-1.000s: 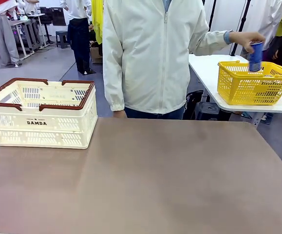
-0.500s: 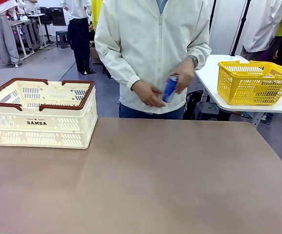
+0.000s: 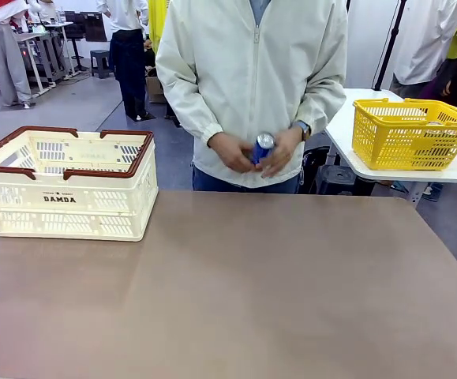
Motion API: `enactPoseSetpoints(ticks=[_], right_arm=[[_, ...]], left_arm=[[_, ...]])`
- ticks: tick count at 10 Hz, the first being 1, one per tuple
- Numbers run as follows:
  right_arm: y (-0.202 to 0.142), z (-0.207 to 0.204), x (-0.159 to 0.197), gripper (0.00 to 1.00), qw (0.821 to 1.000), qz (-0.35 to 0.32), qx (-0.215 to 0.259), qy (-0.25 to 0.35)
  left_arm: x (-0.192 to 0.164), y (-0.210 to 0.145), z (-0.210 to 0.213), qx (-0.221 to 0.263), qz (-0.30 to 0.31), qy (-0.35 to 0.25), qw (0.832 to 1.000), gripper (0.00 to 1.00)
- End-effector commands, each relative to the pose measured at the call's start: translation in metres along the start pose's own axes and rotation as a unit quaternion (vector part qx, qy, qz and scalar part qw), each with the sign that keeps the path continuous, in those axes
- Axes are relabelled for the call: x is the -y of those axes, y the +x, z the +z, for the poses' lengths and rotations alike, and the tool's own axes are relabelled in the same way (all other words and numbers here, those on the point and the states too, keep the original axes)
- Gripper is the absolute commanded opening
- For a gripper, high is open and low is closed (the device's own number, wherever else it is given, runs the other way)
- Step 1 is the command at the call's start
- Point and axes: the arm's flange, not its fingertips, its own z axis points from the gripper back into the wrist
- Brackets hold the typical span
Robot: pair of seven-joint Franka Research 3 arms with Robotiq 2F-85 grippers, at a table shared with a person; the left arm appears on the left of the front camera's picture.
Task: Place the drinks into the Shopping basket.
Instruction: Pick up one drink and place it into the Shopping basket.
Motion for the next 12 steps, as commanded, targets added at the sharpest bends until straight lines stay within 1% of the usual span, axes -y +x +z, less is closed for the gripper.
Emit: enactPoseSetpoints(ticks=[1, 12], right_arm=[[0.0020, 0.0014, -0.0059, 1.00, 1.000, -0.012, 0.003, 0.006], [0.0020, 0.0014, -0.0059, 1.00, 1.000, -0.012, 0.003, 0.006]], left_arm=[[0.0027, -0.0007, 0.0026, -0.002, 0.001, -0.006, 1.000, 1.00], [0.0027, -0.0007, 0.0026, -0.002, 0.001, -0.006, 1.000, 1.00]])
